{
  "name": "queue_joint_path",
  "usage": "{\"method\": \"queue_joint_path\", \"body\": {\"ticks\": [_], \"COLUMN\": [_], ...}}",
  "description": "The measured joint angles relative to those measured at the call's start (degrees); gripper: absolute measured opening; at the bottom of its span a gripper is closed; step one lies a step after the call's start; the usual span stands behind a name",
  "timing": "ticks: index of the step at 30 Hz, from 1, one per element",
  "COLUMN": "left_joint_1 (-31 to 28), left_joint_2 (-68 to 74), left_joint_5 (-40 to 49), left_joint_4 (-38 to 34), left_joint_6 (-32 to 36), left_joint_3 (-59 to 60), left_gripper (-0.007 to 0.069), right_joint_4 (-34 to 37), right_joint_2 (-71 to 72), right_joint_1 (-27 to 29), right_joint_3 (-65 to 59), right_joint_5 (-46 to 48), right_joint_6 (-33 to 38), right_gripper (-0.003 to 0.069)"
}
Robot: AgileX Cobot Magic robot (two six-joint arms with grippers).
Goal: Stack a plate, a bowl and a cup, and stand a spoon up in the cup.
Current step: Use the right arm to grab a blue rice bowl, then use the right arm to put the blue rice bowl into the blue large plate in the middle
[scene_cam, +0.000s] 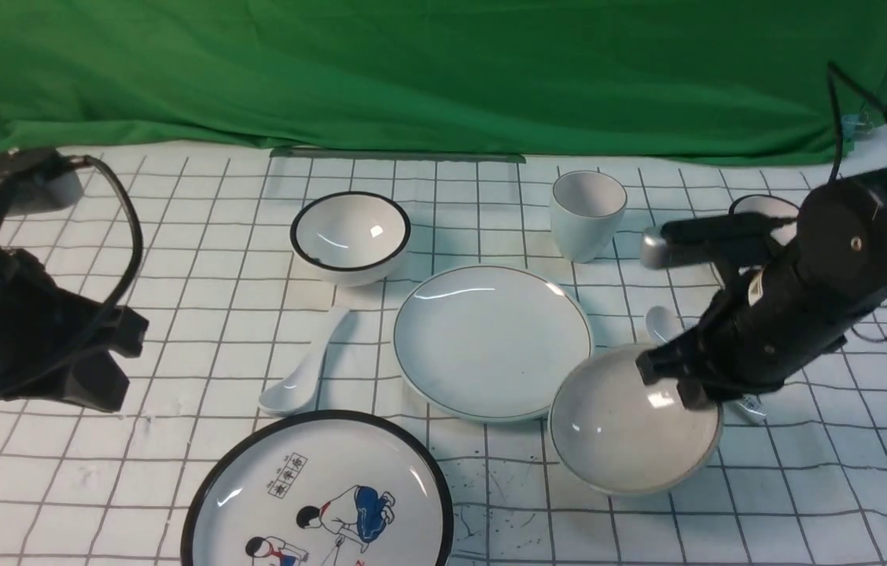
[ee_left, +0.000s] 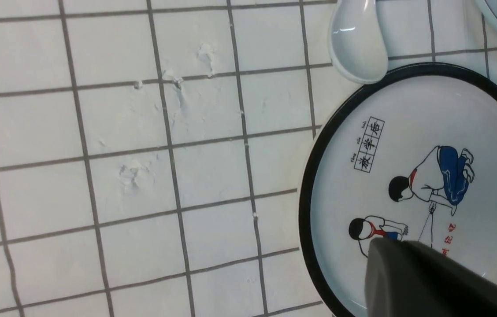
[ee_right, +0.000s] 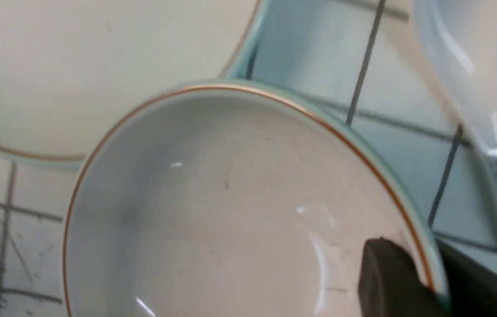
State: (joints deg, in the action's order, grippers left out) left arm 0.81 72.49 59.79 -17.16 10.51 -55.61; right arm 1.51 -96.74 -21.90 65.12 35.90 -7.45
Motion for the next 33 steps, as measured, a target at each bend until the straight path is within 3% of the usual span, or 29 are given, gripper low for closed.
{"method": "queue_joint_path", "body": {"ticks": [12, 22, 25, 26, 28, 29, 33], "left_joint_1": [0.0, 0.0, 0.0, 0.0, 0.0, 0.0, 0.0], "left_joint_2": [0.0, 0.0, 0.0, 0.0, 0.0, 0.0, 0.0], "left_joint_5": [-0.7, -0.8, -0.9, -0.8, -0.8, -0.8, -0.9], "left_joint_4": [-1.5, -1.7, -1.8, -1.9, -1.9, -1.9, -1.9], "left_joint_6": [0.3, 1.2, 1.2, 1.3, 1.3, 1.3, 1.3], "left_joint_3": [0.0, 0.0, 0.0, 0.0, 0.0, 0.0, 0.0], "left_gripper": [0.0004, 0.0004, 0.0004, 0.0004, 0.0004, 0.0004, 0.0004], "right_joint_4": [11.0, 13.9, 14.1, 14.2, 14.2, 14.0, 11.9], "right_joint_2": [-16.9, -25.9, -26.0, -26.0, -25.9, -25.4, -23.0], "right_joint_1": [-0.6, -1.2, -1.2, -1.2, -1.2, -1.2, -1.2], "right_joint_3": [26.4, 33.5, 33.6, 33.7, 33.9, 34.4, 38.0], "right_joint_5": [2.4, 6.3, 6.8, 7.2, 7.6, 8.5, 10.9], "right_joint_6": [5.5, 5.5, 5.5, 5.5, 5.6, 6.5, 9.8], "right_gripper": [0.0092, 0.0100, 0.0137, 0.0215, 0.0264, 0.0343, 0.0465]}}
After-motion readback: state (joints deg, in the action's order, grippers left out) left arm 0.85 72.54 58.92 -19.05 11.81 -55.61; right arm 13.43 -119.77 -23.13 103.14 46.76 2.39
